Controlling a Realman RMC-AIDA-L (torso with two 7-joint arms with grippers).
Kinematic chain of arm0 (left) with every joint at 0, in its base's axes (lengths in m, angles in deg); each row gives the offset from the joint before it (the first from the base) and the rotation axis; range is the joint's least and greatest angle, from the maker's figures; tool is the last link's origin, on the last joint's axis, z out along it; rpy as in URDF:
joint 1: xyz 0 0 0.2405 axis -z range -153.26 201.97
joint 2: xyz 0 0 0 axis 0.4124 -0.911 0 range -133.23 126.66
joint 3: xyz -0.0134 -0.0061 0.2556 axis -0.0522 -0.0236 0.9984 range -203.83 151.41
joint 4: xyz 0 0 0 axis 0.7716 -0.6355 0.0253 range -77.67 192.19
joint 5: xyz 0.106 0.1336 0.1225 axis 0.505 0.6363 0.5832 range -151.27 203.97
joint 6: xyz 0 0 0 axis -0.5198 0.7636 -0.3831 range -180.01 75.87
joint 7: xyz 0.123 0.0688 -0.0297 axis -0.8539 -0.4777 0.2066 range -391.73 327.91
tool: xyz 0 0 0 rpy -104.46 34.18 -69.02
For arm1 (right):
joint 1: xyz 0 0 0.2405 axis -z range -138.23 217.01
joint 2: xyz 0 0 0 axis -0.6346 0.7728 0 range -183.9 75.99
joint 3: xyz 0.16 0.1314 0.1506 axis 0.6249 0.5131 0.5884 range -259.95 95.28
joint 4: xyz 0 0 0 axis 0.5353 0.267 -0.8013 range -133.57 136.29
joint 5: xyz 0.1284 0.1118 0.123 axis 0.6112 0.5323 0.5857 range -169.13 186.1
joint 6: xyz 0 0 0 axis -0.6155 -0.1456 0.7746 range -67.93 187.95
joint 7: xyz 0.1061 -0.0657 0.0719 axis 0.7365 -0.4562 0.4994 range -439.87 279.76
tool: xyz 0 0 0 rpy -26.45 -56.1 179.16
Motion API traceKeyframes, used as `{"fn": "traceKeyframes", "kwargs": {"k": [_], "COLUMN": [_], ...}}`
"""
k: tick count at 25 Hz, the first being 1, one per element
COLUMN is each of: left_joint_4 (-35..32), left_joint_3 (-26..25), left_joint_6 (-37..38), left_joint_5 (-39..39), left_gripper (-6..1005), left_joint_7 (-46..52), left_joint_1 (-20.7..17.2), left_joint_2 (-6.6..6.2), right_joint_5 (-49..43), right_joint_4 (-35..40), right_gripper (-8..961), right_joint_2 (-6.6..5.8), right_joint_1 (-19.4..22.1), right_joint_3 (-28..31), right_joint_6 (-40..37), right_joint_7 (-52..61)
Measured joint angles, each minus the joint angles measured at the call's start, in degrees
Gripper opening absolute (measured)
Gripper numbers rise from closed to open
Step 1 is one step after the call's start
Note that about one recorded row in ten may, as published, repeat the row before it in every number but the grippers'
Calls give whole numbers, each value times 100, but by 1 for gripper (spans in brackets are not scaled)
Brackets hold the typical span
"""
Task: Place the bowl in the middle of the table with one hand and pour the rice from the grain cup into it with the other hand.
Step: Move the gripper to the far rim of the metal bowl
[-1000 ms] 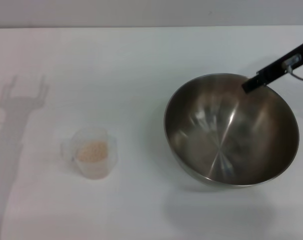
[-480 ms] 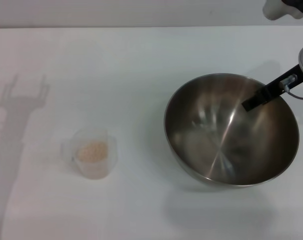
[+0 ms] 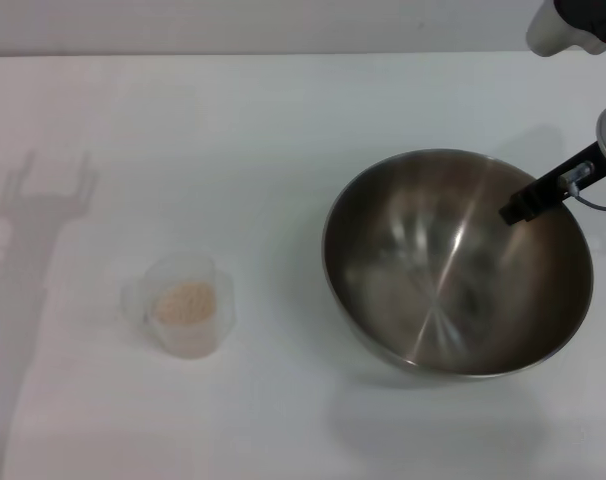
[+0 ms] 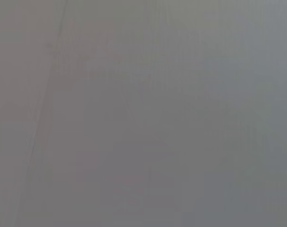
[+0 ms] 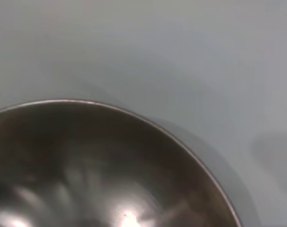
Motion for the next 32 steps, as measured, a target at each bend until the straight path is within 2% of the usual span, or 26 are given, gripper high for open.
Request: {"fn": "traceKeyframes", "kwargs": {"k": [3, 8, 17, 25, 32], "left_joint_4": [3, 15, 22, 31, 31], "left_joint_3": [-6, -15, -18, -17, -68], "left_joint_6": [0, 0, 9, 58, 61], "left_joint_5": [-6, -42, -74, -72, -70], "left_gripper": [690, 689, 689, 689, 690], "left_joint_7": [10, 18, 19, 19, 19], "left_joint_1": [-2, -4, 28, 43, 48], "left_joint_2": [0, -5, -9, -13, -18], "right_joint_5": [8, 51, 821, 1353, 1631], "right_joint_4": [-7, 133, 456, 402, 89], "right_gripper": [286, 73, 7, 5, 6], "right_joint_2": [0, 0, -4, 7, 8], "right_joint_1": [-1, -14, 68, 100, 11], "right_joint_3": [29, 298, 832, 731, 383], "right_joint_6": [1, 2, 36, 298, 443], "right_joint_7": [-8, -44, -602, -1227, -1600]}}
